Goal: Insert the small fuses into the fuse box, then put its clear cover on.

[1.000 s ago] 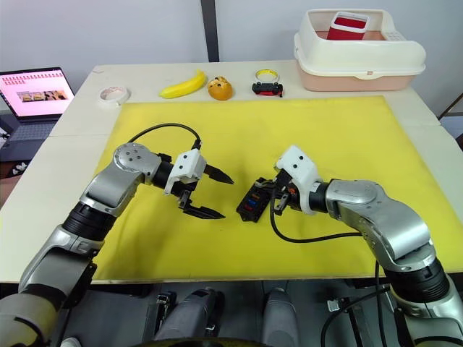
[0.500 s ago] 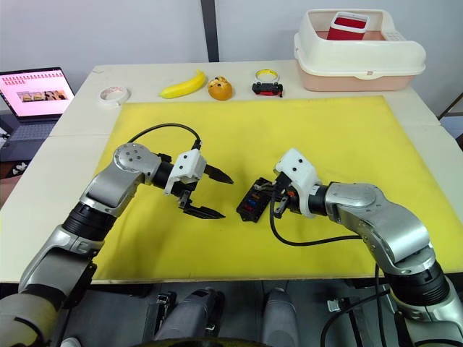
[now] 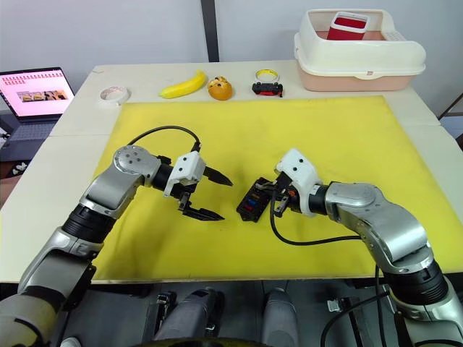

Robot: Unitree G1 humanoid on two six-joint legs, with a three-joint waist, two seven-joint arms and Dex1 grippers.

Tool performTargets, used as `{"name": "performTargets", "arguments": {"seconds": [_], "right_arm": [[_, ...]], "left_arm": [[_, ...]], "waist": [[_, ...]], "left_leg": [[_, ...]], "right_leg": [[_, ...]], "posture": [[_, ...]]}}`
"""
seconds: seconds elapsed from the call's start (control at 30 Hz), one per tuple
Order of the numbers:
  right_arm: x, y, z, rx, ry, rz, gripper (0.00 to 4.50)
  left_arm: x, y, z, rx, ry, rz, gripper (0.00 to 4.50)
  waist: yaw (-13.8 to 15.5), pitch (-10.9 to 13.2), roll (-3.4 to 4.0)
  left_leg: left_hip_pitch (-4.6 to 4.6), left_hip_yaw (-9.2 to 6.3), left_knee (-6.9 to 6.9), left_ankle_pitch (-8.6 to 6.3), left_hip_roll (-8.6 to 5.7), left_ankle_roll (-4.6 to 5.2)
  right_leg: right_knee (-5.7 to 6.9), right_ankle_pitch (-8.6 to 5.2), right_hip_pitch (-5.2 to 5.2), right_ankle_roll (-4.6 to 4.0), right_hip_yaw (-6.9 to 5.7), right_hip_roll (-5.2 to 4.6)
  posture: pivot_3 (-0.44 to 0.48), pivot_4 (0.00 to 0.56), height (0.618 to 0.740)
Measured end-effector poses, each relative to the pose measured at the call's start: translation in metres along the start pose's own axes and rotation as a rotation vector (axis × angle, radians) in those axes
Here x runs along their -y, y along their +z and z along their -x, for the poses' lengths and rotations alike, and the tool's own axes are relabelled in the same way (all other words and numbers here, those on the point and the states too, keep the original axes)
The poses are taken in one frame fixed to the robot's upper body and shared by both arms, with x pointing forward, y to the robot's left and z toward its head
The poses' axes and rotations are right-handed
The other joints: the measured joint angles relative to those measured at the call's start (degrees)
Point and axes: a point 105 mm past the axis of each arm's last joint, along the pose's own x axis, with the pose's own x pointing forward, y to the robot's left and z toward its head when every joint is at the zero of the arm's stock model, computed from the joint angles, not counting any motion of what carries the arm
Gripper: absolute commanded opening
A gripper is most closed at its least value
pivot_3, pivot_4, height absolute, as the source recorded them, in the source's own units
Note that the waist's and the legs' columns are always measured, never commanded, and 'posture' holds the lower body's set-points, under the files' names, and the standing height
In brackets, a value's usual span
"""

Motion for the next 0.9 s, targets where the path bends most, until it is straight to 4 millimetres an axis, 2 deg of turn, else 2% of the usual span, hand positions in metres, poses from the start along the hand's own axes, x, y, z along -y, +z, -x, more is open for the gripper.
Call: {"name": "performTargets", "arguments": {"seconds": [0.9], "right_arm": [[0.0035,-0.0072,-0.0049,0.004,0.02,0.027,0.0]], "left_arm": [[-0.0003,0.0012,-0.0004,0.001,0.005,-0.006,4.48]], "waist": [[-0.04,-0.03,-0.01]], "left_leg": [[0.03,0.0,0.0,0.0,0.0,0.0]], "right_leg": [[0.02,0.0,0.01,0.0,0.0,0.01]], "posture": [[0.0,0.15,0.74]]}}
